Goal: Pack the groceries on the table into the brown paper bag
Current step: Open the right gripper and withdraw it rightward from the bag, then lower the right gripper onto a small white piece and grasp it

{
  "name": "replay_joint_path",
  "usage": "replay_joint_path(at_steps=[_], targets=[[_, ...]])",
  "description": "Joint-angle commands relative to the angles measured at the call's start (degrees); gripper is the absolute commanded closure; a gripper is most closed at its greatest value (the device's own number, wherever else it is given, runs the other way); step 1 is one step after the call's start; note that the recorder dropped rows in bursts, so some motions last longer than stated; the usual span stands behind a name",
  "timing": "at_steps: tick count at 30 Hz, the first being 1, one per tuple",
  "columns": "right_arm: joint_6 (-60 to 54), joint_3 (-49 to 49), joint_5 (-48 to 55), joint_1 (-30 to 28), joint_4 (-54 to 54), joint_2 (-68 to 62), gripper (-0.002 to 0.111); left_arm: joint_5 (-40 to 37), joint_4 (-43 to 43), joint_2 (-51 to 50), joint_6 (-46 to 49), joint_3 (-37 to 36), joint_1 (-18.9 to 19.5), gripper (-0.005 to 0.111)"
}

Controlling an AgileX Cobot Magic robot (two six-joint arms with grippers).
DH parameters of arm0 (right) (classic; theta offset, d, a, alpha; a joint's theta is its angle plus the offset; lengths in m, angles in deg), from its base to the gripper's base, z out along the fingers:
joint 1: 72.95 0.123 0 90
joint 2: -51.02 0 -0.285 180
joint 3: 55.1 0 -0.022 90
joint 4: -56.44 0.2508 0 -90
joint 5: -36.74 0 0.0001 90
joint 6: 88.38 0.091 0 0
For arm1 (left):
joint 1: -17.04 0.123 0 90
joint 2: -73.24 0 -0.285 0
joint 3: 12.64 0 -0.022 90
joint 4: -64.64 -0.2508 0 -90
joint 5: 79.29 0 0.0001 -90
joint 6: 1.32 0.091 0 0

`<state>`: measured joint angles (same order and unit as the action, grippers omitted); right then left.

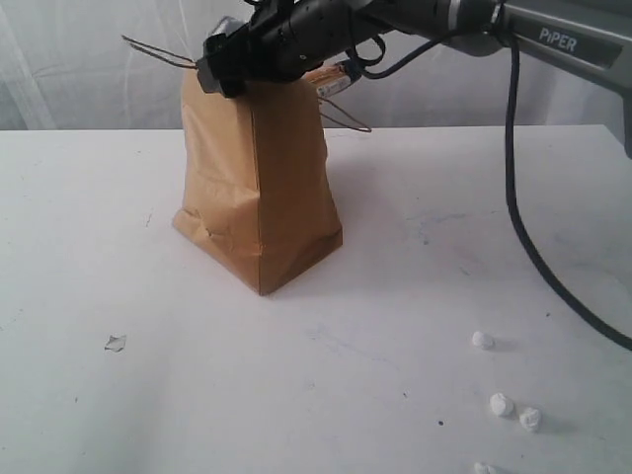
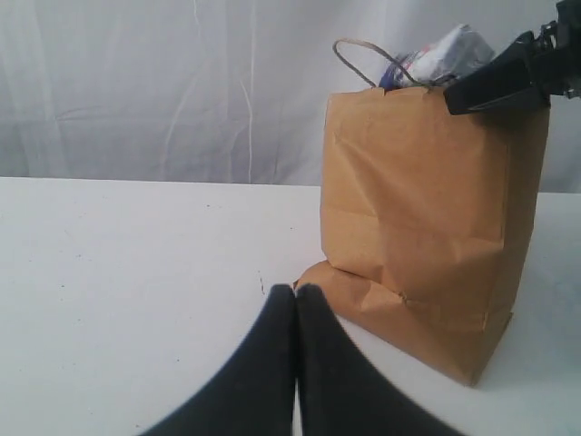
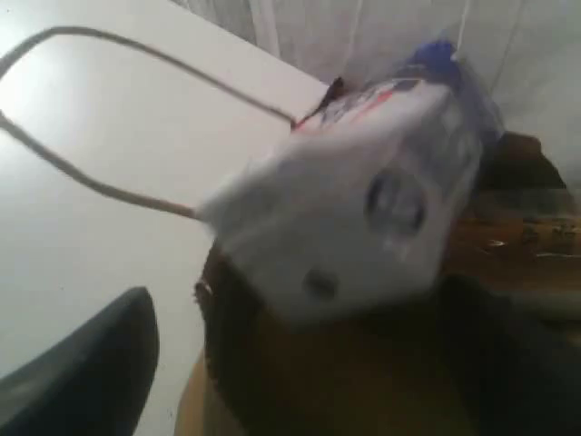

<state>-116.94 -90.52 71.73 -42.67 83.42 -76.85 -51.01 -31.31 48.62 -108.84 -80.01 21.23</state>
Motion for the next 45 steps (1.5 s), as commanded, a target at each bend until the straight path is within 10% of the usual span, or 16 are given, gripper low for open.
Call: replay_joint_path(at_steps=[1, 23, 38, 45], targets=[[0.4, 0.8, 3.6, -0.1, -3.8, -0.3, 0.029, 0.8, -1.0, 0.3, -0.5, -0.2, -0.3, 0.107], [4.9, 0.8, 15.2, -0.1, -5.8, 4.8, 0.03, 0.3, -2.2, 0.3, -0.4, -0.2, -0.3, 0.107], [15.6, 0.8, 35.0, -0.1, -31.1, 19.6, 0.048, -4.9, -2.7, 0.3, -0.5, -0.2, -0.3, 0.107], [19.2, 25.4, 35.0, -9.0, -45.5, 31.2, 0.108, -5.9, -1.9, 0.3, -0.6, -0.2, -0.3, 0.107]])
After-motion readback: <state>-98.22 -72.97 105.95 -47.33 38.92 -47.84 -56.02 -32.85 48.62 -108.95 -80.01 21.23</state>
